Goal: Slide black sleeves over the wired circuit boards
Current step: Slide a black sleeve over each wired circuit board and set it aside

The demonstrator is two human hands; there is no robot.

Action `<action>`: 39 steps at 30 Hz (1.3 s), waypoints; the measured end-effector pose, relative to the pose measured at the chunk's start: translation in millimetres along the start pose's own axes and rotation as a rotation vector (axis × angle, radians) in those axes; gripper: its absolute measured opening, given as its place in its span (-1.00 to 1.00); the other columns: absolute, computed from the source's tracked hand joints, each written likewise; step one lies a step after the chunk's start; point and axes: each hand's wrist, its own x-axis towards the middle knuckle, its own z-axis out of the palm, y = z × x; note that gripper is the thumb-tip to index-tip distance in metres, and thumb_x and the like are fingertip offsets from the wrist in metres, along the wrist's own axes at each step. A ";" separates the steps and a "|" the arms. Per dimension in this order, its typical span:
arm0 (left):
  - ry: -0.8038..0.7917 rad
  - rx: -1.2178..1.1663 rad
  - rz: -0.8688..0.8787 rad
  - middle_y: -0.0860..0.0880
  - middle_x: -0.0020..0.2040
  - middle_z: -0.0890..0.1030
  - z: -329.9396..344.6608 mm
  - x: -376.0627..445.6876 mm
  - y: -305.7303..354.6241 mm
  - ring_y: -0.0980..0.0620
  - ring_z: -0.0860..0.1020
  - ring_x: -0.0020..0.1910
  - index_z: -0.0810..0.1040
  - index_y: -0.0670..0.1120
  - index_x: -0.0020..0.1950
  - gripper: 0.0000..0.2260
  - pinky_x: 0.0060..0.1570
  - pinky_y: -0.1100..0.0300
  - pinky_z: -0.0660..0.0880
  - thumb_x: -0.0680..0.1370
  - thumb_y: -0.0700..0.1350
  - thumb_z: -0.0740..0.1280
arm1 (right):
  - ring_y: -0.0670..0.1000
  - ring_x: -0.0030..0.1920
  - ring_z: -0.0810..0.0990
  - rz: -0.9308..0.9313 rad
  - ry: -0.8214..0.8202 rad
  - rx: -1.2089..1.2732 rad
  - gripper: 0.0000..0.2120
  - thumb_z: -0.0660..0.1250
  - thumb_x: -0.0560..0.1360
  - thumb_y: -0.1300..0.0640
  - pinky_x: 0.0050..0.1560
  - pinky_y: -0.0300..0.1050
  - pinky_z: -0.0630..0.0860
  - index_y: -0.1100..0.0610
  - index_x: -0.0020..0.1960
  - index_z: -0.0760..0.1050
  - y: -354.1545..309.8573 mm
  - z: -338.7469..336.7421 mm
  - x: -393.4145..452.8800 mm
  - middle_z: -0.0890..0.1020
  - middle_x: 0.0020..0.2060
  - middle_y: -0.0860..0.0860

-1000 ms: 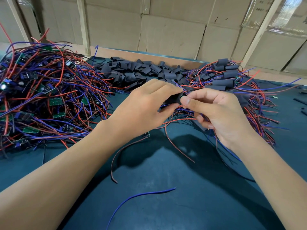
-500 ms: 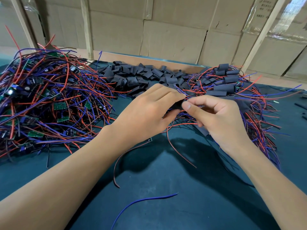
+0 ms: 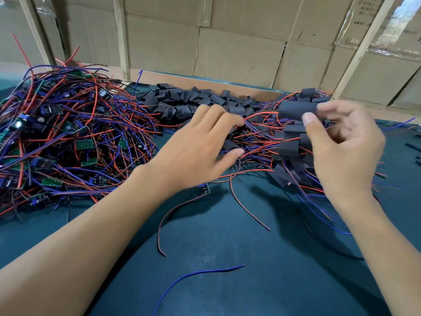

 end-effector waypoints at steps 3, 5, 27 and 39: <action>-0.122 -0.011 0.025 0.08 -0.14 0.52 -8.8 2.1 -11.5 0.02 0.48 -0.08 0.56 -0.03 -0.05 -0.77 -0.05 0.07 0.48 0.61 0.11 0.27 | -0.05 -0.13 0.63 0.063 -0.061 -0.204 -0.71 0.39 0.53 0.02 0.04 -0.04 0.51 -0.09 0.24 0.50 12.4 0.3 1.7 0.66 -0.10 -0.19; -0.372 -0.129 -0.061 0.15 -0.24 0.54 -11.5 0.7 -17.0 0.20 0.50 -0.22 0.52 0.08 -0.11 -0.64 -0.18 0.13 0.46 0.55 0.35 0.19 | 0.02 -0.01 0.64 0.076 -0.124 -0.308 -0.72 0.37 0.54 0.06 0.10 -0.03 0.49 -0.04 0.25 0.54 17.9 1.9 0.7 0.65 -0.05 -0.14; -0.826 -0.284 -0.277 0.12 -0.17 0.66 -16.9 0.0 -11.6 0.23 0.56 -0.26 0.61 0.09 -0.07 -0.89 -0.21 0.26 0.52 0.43 -0.06 0.40 | 0.21 0.11 0.54 -0.172 0.032 -0.339 -0.65 0.21 0.42 0.36 0.16 0.28 0.43 0.11 0.08 0.63 10.2 -5.4 -1.5 0.65 0.02 0.08; -0.220 -0.434 -0.025 0.05 -0.10 0.60 0.2 -0.6 -7.3 0.18 0.55 -0.13 0.64 -0.12 0.01 -0.88 -0.08 0.38 0.41 0.49 -0.24 0.45 | -0.10 0.10 0.62 -0.178 -0.588 -0.025 -0.68 0.47 0.51 0.12 0.22 0.06 0.52 0.05 0.26 0.57 -12.9 29.9 -47.8 0.66 0.10 -0.14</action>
